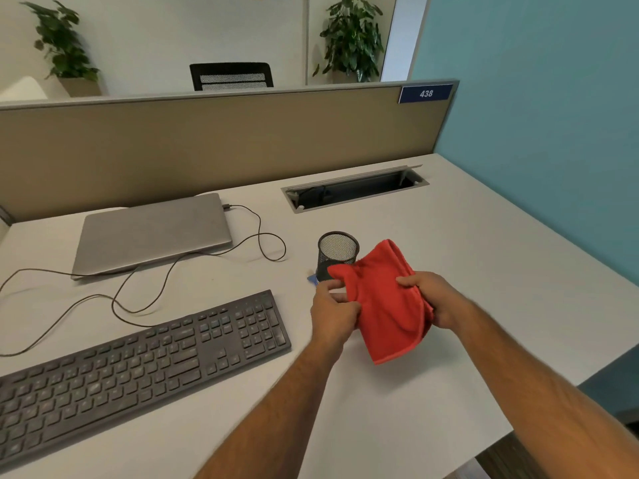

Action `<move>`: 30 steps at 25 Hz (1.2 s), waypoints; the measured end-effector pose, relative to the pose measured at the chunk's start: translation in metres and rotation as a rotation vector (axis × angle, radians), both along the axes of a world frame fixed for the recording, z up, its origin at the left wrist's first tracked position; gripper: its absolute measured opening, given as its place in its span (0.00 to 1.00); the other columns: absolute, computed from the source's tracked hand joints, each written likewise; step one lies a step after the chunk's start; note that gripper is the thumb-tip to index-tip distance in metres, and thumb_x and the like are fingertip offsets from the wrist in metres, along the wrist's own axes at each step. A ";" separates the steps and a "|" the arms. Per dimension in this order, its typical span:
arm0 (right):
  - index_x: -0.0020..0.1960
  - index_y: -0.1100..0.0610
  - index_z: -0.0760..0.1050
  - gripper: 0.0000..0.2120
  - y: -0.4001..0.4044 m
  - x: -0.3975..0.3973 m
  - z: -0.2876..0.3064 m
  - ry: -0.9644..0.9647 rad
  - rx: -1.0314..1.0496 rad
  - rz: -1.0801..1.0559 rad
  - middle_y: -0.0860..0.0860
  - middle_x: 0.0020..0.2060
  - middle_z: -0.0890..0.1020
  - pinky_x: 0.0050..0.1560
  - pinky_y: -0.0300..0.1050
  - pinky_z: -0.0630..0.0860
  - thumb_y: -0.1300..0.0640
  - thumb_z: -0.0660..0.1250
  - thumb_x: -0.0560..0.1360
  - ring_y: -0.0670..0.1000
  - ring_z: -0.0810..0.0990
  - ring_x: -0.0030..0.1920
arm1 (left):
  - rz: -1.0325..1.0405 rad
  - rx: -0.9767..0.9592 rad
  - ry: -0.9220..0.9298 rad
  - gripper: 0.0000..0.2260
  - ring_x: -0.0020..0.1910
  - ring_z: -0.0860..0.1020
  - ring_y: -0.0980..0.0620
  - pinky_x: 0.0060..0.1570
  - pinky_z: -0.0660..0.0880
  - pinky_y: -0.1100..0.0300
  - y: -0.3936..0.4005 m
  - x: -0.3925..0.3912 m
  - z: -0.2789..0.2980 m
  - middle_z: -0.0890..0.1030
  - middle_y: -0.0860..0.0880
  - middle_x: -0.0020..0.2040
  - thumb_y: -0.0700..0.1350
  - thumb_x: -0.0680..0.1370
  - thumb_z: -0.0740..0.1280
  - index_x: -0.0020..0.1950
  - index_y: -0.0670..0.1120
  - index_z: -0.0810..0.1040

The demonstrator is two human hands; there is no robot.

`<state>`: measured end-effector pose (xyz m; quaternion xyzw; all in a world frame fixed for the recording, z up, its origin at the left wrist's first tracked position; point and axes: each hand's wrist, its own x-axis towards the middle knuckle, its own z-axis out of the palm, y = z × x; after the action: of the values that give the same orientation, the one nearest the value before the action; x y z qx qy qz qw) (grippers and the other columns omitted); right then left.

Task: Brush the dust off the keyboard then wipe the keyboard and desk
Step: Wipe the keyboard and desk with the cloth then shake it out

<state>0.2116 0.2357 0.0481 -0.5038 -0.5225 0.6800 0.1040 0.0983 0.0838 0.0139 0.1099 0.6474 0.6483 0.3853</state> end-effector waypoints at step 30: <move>0.42 0.53 0.79 0.12 -0.060 -0.064 -0.044 -0.511 1.603 0.469 0.52 0.37 0.79 0.36 0.47 0.72 0.49 0.60 0.73 0.56 0.77 0.39 | -0.229 -0.587 1.504 0.34 0.61 0.76 0.45 0.59 0.73 0.47 -0.074 -0.066 -0.033 0.80 0.48 0.61 0.70 0.76 0.52 0.69 0.46 0.74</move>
<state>0.1479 0.1762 0.0046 -0.2953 -0.9410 -0.0222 0.1638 0.0320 0.0094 -0.0192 0.4759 0.8612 0.1619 -0.0753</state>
